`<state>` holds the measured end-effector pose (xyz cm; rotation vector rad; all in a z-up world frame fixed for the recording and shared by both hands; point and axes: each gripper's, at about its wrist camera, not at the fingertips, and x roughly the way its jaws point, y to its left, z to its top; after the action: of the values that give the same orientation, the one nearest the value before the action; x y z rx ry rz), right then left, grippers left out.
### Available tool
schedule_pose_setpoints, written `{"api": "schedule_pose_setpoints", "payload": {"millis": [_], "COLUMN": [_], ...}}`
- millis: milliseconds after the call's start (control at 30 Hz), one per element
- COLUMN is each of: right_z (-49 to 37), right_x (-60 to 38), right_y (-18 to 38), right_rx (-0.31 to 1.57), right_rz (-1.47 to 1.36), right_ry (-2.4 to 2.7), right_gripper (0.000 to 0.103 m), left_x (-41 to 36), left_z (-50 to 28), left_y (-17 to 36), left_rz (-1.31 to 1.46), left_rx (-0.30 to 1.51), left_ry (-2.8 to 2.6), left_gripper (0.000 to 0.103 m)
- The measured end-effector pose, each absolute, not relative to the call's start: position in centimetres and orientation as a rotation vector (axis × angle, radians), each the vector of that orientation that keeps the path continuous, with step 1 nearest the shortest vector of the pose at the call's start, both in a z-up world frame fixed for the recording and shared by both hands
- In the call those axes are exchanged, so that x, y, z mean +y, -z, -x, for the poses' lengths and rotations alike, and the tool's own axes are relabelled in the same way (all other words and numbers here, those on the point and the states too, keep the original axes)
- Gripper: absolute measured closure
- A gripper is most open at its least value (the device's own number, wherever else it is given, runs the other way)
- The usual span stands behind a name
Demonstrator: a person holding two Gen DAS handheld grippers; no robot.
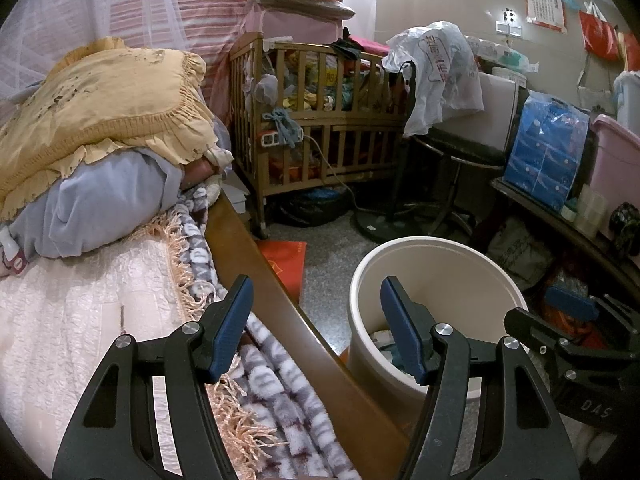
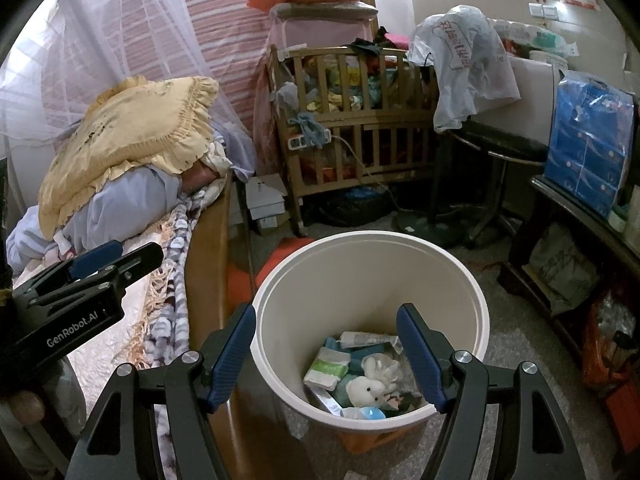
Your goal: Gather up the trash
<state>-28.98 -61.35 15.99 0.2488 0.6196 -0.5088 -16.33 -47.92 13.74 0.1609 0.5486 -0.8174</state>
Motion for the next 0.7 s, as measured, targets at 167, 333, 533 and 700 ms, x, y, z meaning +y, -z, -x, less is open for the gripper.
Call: {"api": "schedule_pose_setpoints", "payload": {"millis": [167,333,533,700], "right_z": [28.99,28.96,28.92,28.88], "right_x": [-61.42,-61.34,-61.53,-61.69], "right_y": [-16.05,-16.08,-16.05,-16.08], "right_rx": [0.615,0.613,0.630,0.627], "right_rz": [-0.245,-0.243,-0.251,-0.251], "right_ry": [0.504,0.506,0.505,0.504], "right_gripper": [0.033,0.033,0.033,0.033], "left_x": [-47.74,-47.70,-47.25,-47.35], "left_z": [16.06,16.03,15.42,15.50], "left_y": [-13.53,-13.56,-13.27,-13.31], "left_rz": [-0.171,-0.165,-0.164,-0.166], "left_rx": [0.551,0.549,0.553,0.554], "left_ry": [0.818,0.820,0.821,0.821], "left_gripper": [0.038,0.038,0.038,0.038]}}
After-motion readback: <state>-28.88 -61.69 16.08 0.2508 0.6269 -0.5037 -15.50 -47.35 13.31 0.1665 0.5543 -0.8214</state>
